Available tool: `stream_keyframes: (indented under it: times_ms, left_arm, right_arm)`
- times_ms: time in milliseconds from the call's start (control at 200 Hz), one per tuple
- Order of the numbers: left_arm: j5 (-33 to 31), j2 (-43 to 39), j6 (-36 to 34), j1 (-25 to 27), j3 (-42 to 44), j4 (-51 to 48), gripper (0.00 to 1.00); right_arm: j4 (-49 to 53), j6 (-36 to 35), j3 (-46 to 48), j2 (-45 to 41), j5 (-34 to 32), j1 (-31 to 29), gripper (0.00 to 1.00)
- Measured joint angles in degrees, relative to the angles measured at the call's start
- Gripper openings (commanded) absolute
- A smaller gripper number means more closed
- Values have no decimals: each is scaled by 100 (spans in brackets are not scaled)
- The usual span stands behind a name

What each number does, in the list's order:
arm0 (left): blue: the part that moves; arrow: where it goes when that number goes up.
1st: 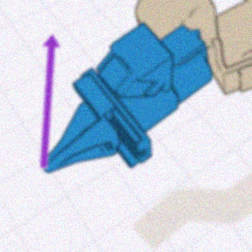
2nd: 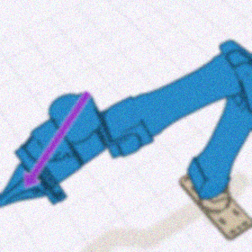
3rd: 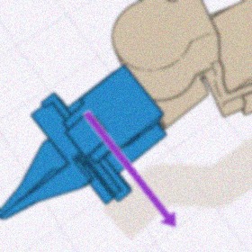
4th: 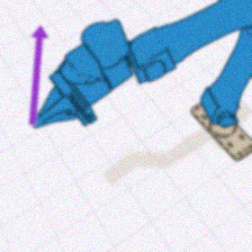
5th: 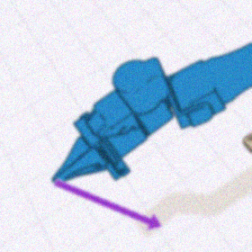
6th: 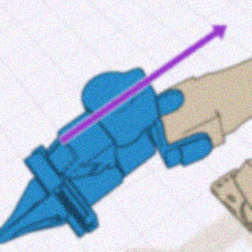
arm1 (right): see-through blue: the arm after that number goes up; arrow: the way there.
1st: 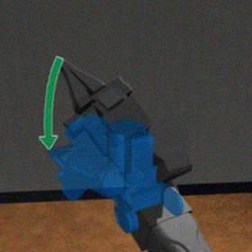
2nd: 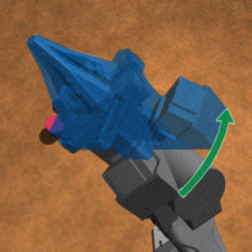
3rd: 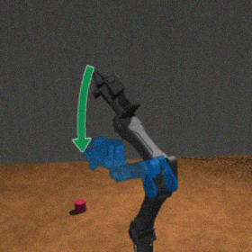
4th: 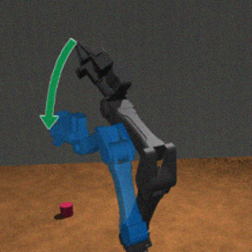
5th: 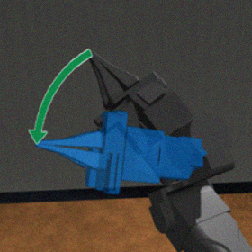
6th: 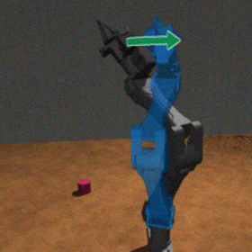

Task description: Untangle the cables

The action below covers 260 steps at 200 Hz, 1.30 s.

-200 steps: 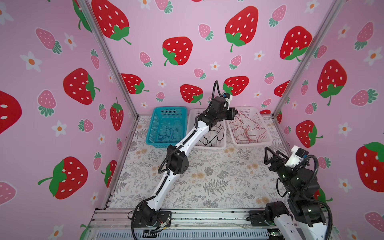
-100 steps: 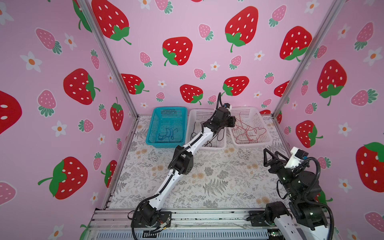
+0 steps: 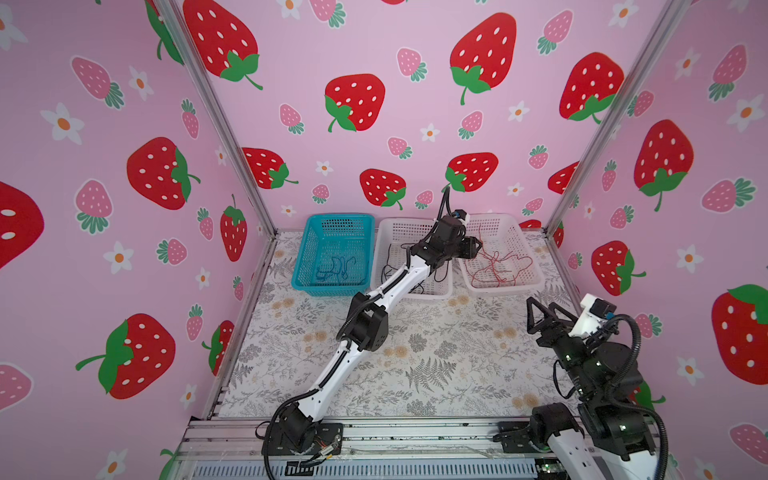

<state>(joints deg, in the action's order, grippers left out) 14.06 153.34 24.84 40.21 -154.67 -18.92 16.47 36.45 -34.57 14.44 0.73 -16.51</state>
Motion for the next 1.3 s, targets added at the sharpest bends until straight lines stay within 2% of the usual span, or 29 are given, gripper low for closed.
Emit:
stream_keyframes:
  times_ms: [150,245,270,425,575,740,820,930,960,1010,1175,1300]
  left_arm:
    - [2,-498,-181,11,13,-396,74]
    - [55,-782,-275,7,13,-721,88]
    - [74,-844,-315,9,13,-833,100]
    - [264,-1121,-389,13,192,-1443,99]
    - [306,-1633,-409,15,1058,-1746,99]
    - [-44,-3008,-649,61,2865,-1569,99]
    - [-518,-4022,-822,138,3943,-1342,99]
    - [-1217,-5366,-966,221,5222,-1003,99]
    - [-1453,-5742,-999,234,5578,-903,99]
    - [-1799,-6255,-1021,234,6105,-782,99]
    - [-3099,-7735,-1023,79,8043,-671,99]
    - [-3362,-8660,-907,-579,9602,-675,99]
  right_arm:
    - [26,48,-20,2,-2,0,82]
    - [76,83,-92,28,-4,2,82]
    - [76,83,-109,42,-4,0,82]
    - [90,94,-170,151,-2,0,82]
    - [118,72,-179,361,20,0,83]
    - [177,-199,-186,778,17,0,85]
    - [186,-354,-184,990,-9,0,86]
    - [85,-520,-98,1211,-37,0,93]
    - [20,-549,-31,1237,-74,0,100]
    - [-109,-629,114,1246,-166,0,99]
    - [-901,-664,1003,861,-824,0,99]
    - [-1753,-970,1617,640,-1685,2,99]
